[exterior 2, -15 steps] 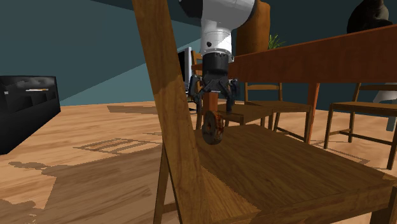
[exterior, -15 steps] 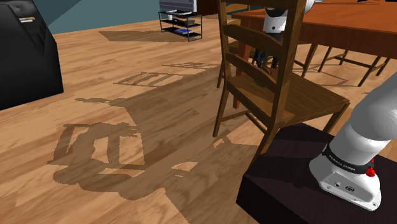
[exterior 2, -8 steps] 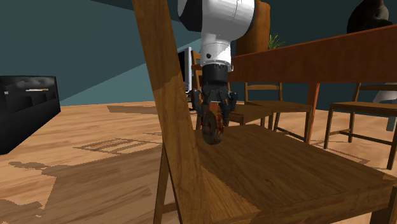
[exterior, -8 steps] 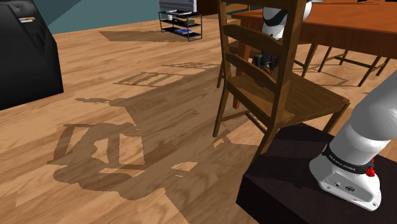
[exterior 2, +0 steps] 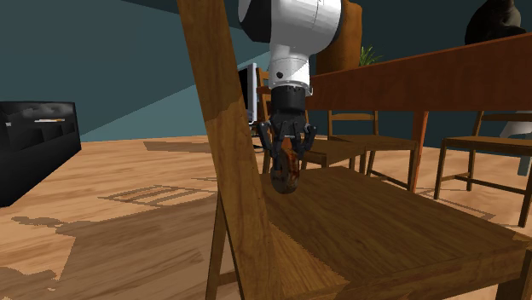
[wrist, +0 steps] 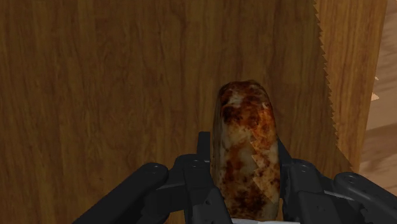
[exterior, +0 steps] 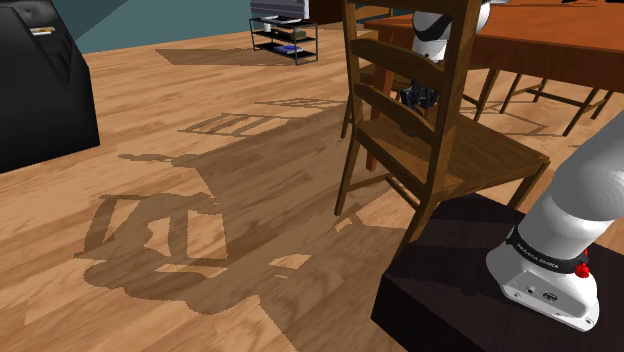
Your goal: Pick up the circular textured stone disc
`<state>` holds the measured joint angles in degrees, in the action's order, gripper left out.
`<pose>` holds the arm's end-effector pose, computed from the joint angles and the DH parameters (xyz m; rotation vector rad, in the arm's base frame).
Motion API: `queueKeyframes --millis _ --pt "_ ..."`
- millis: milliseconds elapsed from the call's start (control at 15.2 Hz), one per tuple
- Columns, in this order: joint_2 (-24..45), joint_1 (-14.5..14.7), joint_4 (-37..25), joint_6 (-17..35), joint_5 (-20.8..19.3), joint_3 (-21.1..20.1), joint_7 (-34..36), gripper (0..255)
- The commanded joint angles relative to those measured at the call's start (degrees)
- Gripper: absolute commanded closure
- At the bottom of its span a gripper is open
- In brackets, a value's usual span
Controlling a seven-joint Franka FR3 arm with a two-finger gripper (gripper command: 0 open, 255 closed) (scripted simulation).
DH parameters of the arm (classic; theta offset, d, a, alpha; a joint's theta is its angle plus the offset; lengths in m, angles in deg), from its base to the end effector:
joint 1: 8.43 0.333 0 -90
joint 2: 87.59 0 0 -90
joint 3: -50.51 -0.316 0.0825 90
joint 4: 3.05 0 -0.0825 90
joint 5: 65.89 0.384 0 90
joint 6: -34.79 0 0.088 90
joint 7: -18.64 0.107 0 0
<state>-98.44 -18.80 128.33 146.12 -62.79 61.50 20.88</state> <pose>0.4332 -0.1670 0.4138 -2.9536 0.6441 0.2247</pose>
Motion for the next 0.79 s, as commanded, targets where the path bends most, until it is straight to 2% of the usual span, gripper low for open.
queueKeyframes --millis 0,726 --pt "0.0 0.0 0.1 0.0 0.0 0.0 0.0 255" --pt "-2.6 0.0 -6.0 -8.6 -0.5 -0.3 1.0 255"
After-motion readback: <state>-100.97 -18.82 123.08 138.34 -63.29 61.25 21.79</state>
